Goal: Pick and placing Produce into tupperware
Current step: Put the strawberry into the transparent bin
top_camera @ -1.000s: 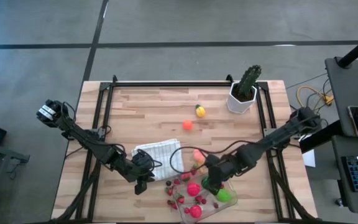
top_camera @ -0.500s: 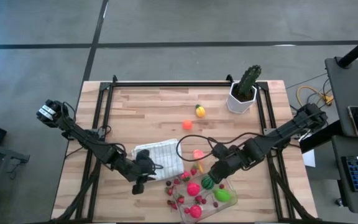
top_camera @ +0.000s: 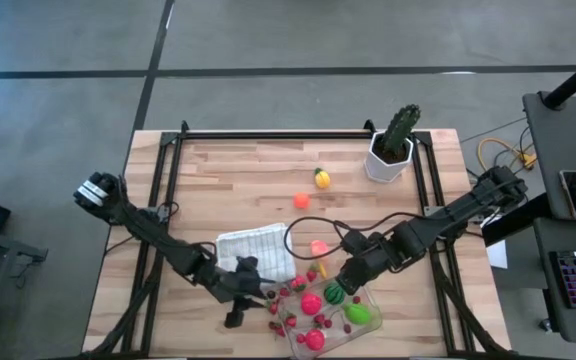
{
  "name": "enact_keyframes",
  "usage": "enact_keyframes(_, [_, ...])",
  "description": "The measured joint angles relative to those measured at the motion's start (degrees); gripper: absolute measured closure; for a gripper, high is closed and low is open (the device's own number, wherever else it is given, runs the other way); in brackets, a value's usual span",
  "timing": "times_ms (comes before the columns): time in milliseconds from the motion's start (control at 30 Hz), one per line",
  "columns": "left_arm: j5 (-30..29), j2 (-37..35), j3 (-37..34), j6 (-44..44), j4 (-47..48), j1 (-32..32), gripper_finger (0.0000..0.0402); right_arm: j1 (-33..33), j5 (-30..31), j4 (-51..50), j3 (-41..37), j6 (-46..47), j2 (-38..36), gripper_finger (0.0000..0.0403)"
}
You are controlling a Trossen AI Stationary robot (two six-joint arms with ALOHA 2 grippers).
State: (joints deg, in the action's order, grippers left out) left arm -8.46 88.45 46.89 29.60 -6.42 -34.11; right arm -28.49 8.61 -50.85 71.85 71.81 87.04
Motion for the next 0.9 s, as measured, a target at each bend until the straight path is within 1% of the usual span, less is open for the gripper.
enact_keyframes(300, [0.69,5.41,1.18,1.53,-0.60,-0.76,0.0320,0.01,-1.16,-2.34,0.02,-0.82,-0.01,0.0162])
enact_keyframes(533, [0.85,10.02,4.64,1.27,-0.65,-1.37,0.0320,0.00,-1.54,-3.87,0.02,-1.85,-0.01,0.0163])
enact_keyframes(767, [0.69,10.29,5.14,1.84,-0.31,-1.27,0.0319,0.02,-1.23,-4.33,0.02,-3.03,-0.01,0.0158])
enact_keyframes(900, [0.98,10.29,5.09,4.53,-0.41,-1.26,0.0298,0.02,-0.85,-4.46,-0.01,-3.50,-0.01,0.0161])
